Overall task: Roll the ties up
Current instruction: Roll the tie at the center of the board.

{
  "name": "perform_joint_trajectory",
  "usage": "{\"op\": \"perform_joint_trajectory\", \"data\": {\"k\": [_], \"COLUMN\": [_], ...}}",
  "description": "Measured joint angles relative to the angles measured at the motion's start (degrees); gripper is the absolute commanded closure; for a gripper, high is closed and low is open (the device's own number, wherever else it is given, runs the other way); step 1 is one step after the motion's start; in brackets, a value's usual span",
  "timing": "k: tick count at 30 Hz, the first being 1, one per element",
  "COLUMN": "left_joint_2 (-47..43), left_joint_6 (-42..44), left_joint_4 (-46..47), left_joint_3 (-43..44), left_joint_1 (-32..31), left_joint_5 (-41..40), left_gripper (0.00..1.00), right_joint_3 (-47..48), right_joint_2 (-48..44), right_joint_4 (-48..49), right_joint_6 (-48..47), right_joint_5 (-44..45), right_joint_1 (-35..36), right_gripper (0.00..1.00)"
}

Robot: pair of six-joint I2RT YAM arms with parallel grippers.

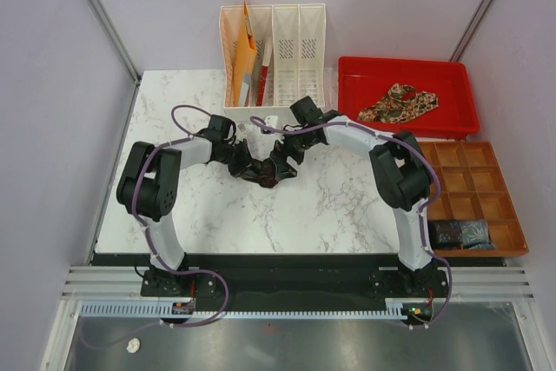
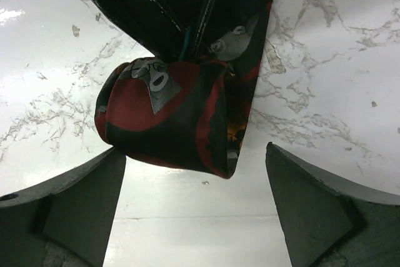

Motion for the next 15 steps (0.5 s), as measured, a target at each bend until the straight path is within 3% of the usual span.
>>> {"op": "perform_joint_trajectory", "data": {"k": [15], "left_joint_2": [0.39], "left_joint_6": [-0.02], "left_joint_4": [0.17], "left_joint_3": [0.0], "left_joint_1": [0.26], "left_joint_5": [0.15], "left_gripper": [0.98], "right_joint_3": [-5.18], "right_joint_2": [0.0], "right_joint_4": [8.39], "right_joint_6": [1.25], "right_joint_5": [-1.38], "right_joint_1": [3.15], "right_gripper": [0.02]}}
